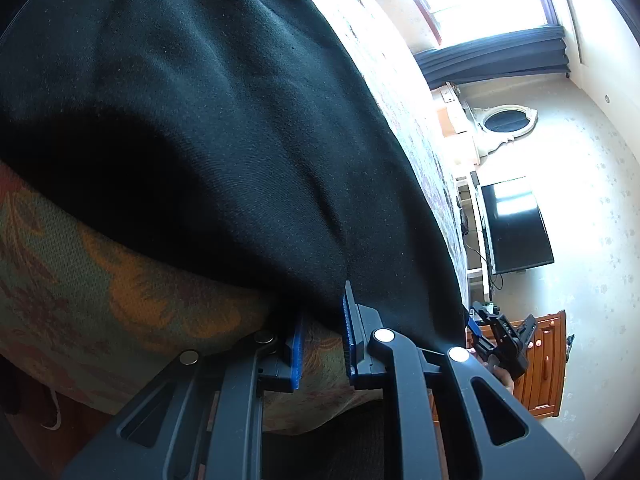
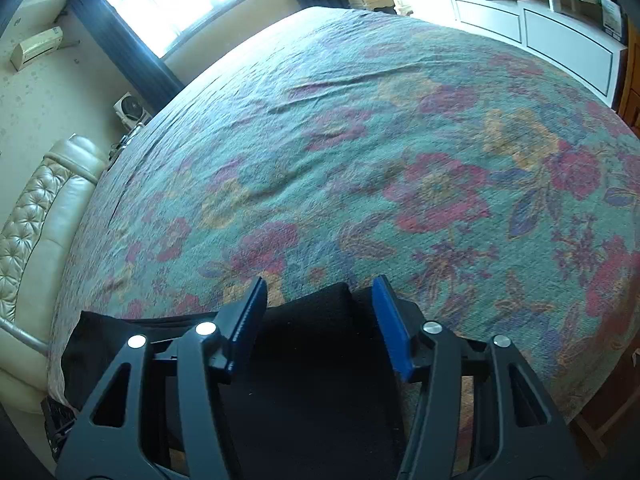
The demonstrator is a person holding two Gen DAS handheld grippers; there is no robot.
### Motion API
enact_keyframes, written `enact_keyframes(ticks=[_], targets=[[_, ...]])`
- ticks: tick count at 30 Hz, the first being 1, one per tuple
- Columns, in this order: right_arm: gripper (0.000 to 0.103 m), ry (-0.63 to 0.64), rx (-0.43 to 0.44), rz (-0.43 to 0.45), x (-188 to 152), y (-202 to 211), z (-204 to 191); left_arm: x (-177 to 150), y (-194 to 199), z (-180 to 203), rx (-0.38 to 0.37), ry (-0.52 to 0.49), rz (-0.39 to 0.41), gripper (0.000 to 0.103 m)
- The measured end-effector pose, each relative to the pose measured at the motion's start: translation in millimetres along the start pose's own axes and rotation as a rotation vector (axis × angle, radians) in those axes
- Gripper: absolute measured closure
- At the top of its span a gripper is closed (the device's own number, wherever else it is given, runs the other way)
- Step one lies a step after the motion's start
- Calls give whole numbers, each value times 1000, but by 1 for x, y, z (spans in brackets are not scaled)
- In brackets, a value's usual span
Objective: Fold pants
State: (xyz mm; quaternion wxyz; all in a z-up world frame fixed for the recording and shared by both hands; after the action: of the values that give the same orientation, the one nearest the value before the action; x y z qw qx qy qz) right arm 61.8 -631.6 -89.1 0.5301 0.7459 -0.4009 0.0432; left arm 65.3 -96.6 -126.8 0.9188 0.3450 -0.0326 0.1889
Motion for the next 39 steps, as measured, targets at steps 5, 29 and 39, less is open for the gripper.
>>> enact_keyframes(ticks=[5,29,39], targets=[[87,46,-164,28,4,-8,5,-1,-1,3,2,-21,5,85],[27,-753,439,61,-115,31,90,3,-2,-5,-27,1,-12,85],[86,-339,191,160,-80,71,40,2,0,-9,-29,3,-14,84]])
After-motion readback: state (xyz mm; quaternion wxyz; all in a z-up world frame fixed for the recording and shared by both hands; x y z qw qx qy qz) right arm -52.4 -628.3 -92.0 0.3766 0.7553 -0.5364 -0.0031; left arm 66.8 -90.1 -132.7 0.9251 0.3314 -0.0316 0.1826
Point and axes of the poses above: each gripper's, at about its wrist camera, not at the fingertips, and y roughly against the way its jaws point, z to its right, x to its top, the point moved 3 cm from there along -y, roughly the way its jaws point, and after that the axes turned 2 degrees about x, right-handed, at the moved point
